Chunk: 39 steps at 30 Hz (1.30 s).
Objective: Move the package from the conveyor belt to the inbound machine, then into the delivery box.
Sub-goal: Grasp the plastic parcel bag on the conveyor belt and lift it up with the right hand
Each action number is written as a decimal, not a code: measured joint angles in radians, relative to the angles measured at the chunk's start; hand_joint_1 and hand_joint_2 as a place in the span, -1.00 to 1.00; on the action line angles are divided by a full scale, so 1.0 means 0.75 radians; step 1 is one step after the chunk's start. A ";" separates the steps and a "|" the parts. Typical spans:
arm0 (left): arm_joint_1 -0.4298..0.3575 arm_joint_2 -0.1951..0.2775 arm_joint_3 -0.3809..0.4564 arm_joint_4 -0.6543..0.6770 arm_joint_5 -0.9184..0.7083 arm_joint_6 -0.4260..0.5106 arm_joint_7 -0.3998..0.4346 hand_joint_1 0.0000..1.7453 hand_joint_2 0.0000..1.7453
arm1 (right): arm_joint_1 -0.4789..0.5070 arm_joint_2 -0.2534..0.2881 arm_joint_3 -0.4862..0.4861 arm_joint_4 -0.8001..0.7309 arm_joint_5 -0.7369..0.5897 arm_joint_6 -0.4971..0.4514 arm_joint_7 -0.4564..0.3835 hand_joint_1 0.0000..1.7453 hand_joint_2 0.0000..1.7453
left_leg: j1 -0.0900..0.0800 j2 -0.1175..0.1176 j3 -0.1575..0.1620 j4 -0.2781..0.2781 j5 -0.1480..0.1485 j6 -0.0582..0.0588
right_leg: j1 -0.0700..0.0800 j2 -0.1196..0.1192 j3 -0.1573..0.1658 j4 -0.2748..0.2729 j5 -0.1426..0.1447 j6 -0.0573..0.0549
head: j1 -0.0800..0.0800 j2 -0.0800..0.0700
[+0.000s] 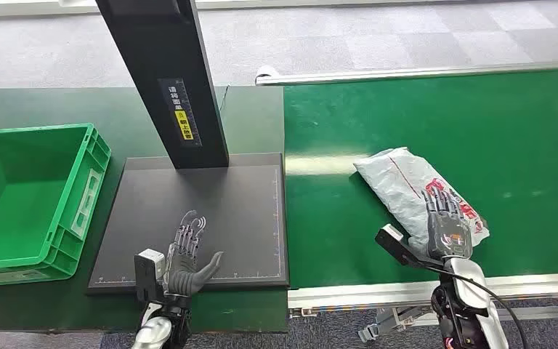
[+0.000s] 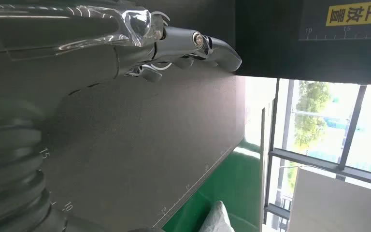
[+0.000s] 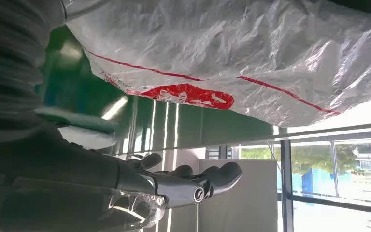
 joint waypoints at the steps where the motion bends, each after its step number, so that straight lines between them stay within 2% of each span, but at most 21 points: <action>1: 0.001 0.003 0.000 0.000 0.001 0.005 0.001 -1.00 1.00 | -0.019 -0.006 -0.004 0.028 0.002 -0.006 0.001 -1.00 1.00 | 0.000 0.000 0.000 0.000 0.000 0.000 | 0.000 0.000 0.000 0.000 0.000 0.000 | 0.000 0.000; 6: 0.005 0.015 -0.003 -0.004 0.004 0.018 0.002 -1.00 1.00 | -0.106 -0.051 -0.059 0.180 -0.090 -0.022 -0.051 -1.00 1.00 | 0.000 -0.001 0.000 0.000 0.000 0.000 | 0.000 0.000 0.001 0.000 0.000 0.000 | 0.000 0.000; 15: 0.005 0.022 -0.008 -0.003 0.016 0.019 -0.006 -1.00 1.00 | -0.161 -0.064 -0.153 0.317 -0.359 0.164 -0.247 -1.00 1.00 | 0.000 -0.002 0.001 0.000 0.000 0.000 | 0.000 0.000 0.001 0.000 0.000 0.000 | 0.000 0.000; 20: 0.005 0.025 -0.011 -0.002 0.016 0.019 -0.008 -1.00 1.00 | -0.180 -0.065 -0.177 0.368 -0.390 0.200 -0.265 -1.00 1.00 | 0.000 -0.002 0.001 0.000 0.000 0.000 | 0.000 0.000 0.002 0.000 0.000 0.000 | 0.000 0.000; 29: 0.005 0.029 -0.018 -0.001 0.016 0.021 -0.008 -1.00 1.00 | -0.254 -0.061 -0.197 0.519 -0.470 0.367 -0.304 -1.00 1.00 | 0.000 -0.002 0.001 0.000 0.000 0.000 | 0.000 0.000 0.002 0.000 0.000 0.000 | 0.000 0.000; 38: 0.009 0.029 -0.027 -0.001 0.018 0.031 -0.005 -1.00 1.00 | -0.287 -0.021 -0.193 0.598 -0.454 0.387 -0.249 -1.00 1.00 | 0.000 -0.002 0.002 0.000 0.000 0.000 | 0.000 0.000 0.002 0.000 0.000 0.000 | 0.000 0.000; 39: 0.009 0.029 -0.027 -0.001 0.018 0.032 -0.003 -1.00 1.00 | -0.289 -0.018 -0.192 0.603 -0.455 0.391 -0.245 -0.50 1.00 | 0.000 -0.002 0.002 0.000 0.000 0.000 | 0.000 0.000 0.003 0.000 0.000 0.000 | 0.000 0.000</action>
